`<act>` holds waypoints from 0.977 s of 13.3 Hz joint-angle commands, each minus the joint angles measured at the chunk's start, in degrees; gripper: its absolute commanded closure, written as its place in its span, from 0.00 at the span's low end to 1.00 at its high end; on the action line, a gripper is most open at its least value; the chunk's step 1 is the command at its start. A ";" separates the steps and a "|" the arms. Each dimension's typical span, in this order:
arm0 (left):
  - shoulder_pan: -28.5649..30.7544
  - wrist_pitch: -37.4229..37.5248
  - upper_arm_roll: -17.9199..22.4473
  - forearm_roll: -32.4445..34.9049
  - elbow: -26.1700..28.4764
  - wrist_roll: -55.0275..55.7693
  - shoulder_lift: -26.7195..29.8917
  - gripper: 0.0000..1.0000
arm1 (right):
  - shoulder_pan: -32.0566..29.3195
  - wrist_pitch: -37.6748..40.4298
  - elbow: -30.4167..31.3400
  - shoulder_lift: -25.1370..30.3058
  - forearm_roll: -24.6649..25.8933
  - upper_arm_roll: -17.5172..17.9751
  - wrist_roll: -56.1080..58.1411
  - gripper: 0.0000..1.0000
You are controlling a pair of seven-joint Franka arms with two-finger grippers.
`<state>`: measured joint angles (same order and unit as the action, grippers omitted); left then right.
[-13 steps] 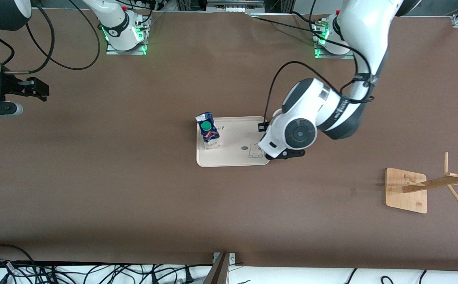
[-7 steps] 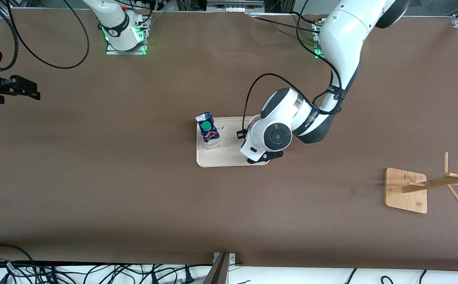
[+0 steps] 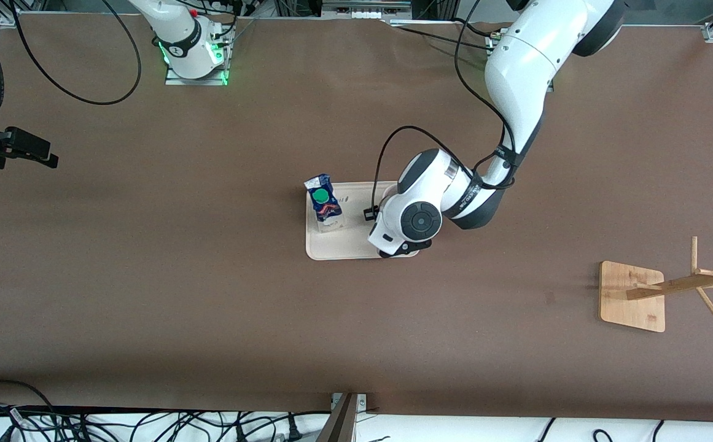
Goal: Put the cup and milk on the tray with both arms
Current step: 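Lower the mug onto the tray beside the carton with the left gripper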
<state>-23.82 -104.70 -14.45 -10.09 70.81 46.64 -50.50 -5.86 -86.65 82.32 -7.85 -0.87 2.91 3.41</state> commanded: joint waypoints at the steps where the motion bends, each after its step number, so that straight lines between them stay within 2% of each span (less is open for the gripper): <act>1: -0.44 0.37 0.65 -0.19 -1.46 -0.32 -0.22 0.61 | -0.38 -0.10 -0.13 0.30 1.66 0.25 -0.07 0.00; 2: -0.18 0.64 0.82 -0.10 -1.46 -0.50 0.13 0.01 | -0.38 -0.01 -0.49 0.12 1.75 0.16 0.01 0.00; 8: 0.87 1.25 0.91 -0.19 -1.73 -2.43 1.80 0.00 | -0.21 -0.01 -0.23 0.73 2.90 0.16 0.19 0.00; 12: 2.80 7.74 0.91 -0.28 -2.78 -4.44 5.39 0.00 | 0.75 -0.27 0.12 1.00 3.33 -0.01 0.10 0.00; 13: 3.59 9.41 1.09 -0.28 -2.69 -5.85 6.89 0.00 | 1.19 -0.45 0.56 1.43 3.25 -1.15 0.19 0.00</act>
<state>-21.60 -99.05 -13.85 -10.09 67.52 44.04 -47.44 -5.66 -86.87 82.31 -7.66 1.55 2.92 3.42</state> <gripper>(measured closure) 0.000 0.000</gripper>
